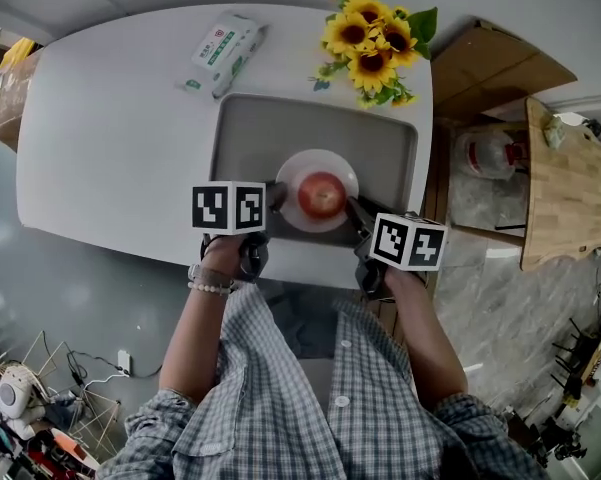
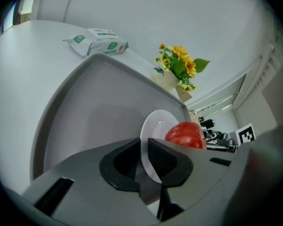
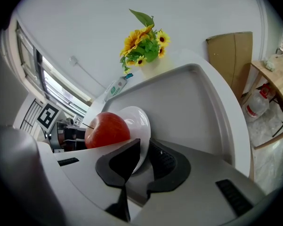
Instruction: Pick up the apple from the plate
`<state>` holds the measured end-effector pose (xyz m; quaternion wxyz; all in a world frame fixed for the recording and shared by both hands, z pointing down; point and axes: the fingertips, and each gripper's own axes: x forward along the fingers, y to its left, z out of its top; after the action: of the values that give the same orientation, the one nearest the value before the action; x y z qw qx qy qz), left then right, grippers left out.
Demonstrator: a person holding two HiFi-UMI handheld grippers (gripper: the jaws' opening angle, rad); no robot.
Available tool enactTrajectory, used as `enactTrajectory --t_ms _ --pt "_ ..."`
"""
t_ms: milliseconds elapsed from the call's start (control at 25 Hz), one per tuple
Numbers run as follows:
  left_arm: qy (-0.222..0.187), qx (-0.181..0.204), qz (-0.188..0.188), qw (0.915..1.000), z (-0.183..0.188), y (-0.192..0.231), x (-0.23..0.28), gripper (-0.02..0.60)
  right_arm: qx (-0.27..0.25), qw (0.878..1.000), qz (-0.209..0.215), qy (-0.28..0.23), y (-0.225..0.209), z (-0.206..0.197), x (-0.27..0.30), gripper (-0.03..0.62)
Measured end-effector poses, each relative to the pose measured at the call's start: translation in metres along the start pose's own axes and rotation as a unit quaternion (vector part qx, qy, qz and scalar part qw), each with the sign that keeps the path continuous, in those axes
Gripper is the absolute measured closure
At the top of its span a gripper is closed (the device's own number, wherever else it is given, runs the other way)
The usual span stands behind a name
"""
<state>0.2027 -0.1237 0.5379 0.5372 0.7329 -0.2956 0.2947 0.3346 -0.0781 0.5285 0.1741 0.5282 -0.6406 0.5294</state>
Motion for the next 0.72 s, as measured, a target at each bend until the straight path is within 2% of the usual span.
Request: enactTrajectory --t_ms 200,440,720 --pt "0.027 0.001 -0.005 0.9996 0.001 0.001 0.000 0.531 0.032 0.999 -0.003 -0.004 0.000 0.002 0.001 0.531" --pt "0.062 -0.025 -0.023 0.9975 -0.006 0.002 0.001 0.535 0.047 0.999 -0.010 -0.004 -0.002 0.002 0.000 0.534" --pt "0.056 -0.070 -0.060 0.9942 -0.003 0.001 -0.005 0.541 0.062 0.998 -0.015 -0.010 0.002 0.014 0.001 0.537"
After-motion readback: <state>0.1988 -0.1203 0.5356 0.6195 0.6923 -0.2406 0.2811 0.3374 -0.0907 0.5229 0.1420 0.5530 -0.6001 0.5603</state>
